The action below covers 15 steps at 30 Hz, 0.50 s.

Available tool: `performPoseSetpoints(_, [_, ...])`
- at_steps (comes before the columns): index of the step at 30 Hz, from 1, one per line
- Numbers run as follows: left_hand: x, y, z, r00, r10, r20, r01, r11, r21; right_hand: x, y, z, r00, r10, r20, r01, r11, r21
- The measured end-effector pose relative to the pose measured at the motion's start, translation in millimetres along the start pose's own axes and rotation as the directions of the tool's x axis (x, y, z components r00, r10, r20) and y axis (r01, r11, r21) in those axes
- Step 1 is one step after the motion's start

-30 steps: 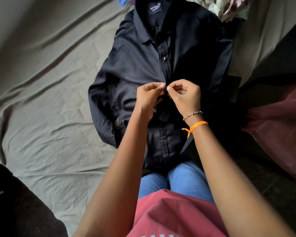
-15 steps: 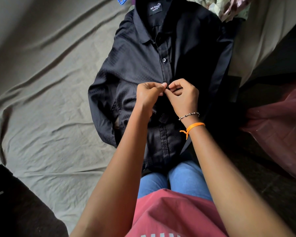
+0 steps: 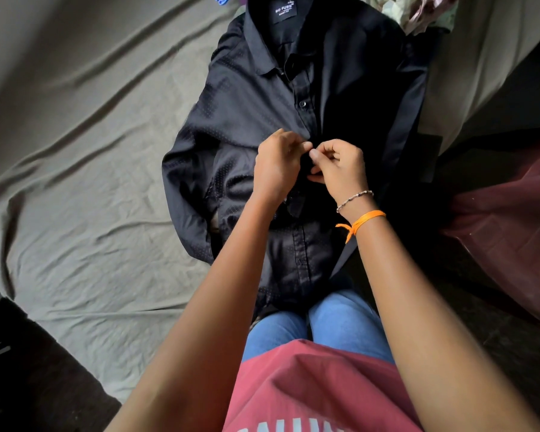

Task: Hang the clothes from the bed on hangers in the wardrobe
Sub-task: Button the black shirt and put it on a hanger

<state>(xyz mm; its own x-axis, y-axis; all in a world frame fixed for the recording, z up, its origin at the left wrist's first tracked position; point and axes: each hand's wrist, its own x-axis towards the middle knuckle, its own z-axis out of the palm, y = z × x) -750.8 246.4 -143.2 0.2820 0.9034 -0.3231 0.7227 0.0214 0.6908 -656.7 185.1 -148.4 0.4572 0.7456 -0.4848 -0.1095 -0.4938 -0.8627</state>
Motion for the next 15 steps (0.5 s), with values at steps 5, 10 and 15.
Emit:
performPoseSetpoints(5, [2.5,-1.8,-12.8,0.947,-0.076,0.311,0.205,0.89,-0.407,3.5,-9.2,-19.4,0.945,0.142,0.293,-0.196,0.967,0.164])
performPoseSetpoints(10, [-15.6,-11.8,0.5,0.96,-0.273,0.06,0.263,0.811,-0.523,-4.8,15.4,-7.3,0.993,-0.015,-0.115,0.011,0.999,-0.041])
performPoseSetpoints(15, [-65.2,-33.5,20.6,0.962,-0.193,-0.193,0.126,0.941,-0.314,-31.3,40.0,17.7,0.986,-0.1,-0.134,0.045,0.931,-0.362])
